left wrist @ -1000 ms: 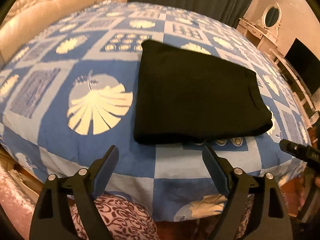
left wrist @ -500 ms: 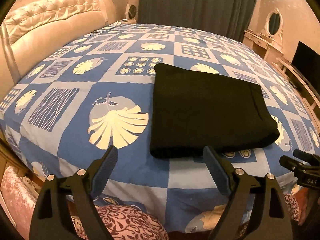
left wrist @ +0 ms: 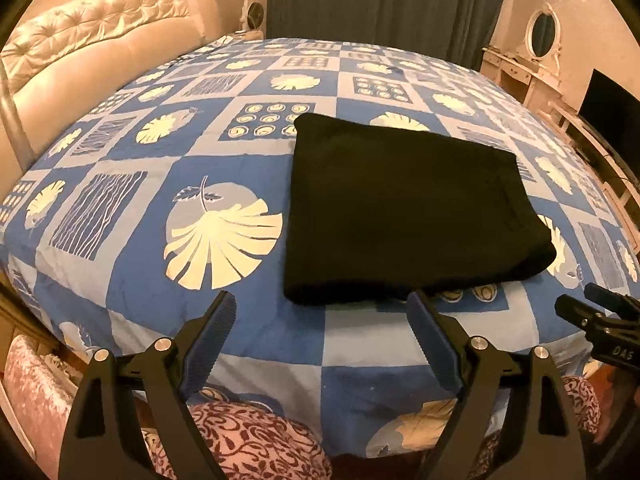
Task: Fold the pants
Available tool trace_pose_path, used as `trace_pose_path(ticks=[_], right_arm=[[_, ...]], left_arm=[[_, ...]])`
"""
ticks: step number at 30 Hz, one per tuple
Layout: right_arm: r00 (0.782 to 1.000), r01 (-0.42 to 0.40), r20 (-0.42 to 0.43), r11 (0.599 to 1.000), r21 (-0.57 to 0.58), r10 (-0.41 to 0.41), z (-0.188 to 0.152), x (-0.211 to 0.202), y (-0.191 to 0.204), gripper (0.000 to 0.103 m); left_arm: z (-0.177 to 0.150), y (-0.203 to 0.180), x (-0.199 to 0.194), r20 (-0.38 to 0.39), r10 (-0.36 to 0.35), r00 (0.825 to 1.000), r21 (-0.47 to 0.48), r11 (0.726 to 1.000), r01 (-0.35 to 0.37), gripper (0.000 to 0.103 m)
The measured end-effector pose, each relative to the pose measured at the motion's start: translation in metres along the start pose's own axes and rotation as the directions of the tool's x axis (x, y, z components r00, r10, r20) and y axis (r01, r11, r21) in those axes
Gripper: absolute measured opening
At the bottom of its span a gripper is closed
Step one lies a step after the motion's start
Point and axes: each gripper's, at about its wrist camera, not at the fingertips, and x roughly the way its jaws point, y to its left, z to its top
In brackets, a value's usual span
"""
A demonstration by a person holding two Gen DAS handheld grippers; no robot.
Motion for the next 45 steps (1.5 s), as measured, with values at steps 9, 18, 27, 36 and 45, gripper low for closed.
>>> trace_pose_path(ticks=[9,18,27,36,45], right_arm=[[1.000,-0.008,-0.001,1.000,-0.004,0.008,-0.002,0.001,0.004,0.095],[1.000,-0.017,-0.014,1.000,-0.015,0.016,-0.004,0.004,0.008,0.095],[0.999,-0.028,-0.023,1.000,-0.015,0.028,-0.005,0.006,0.008,0.095],[0.999,-0.038,-0.033,0.999,-0.021,0.038,-0.006,0.007,0.011,0.095],[0.998,-0.044,-0.037,0.999,-0.017,0.044,-0.006,0.008,0.011,0.095]], left_arm=[[0.000,-0.006,-0.007,0.033,0.006,0.999,0.030,1.000,-0.007,0.086],[0.001,-0.012,-0.010,0.038,-0.001,0.999,0.041,0.999,-0.001,0.086],[0.000,-0.017,-0.012,0.031,-0.002,1.000,0.051,0.999,0.000,0.086],[0.000,-0.018,-0.013,0.045,0.018,0.999,0.060,0.998,-0.021,0.086],[0.001,-0.020,-0.015,0.051,0.025,0.998,0.070,0.997,-0.029,0.086]])
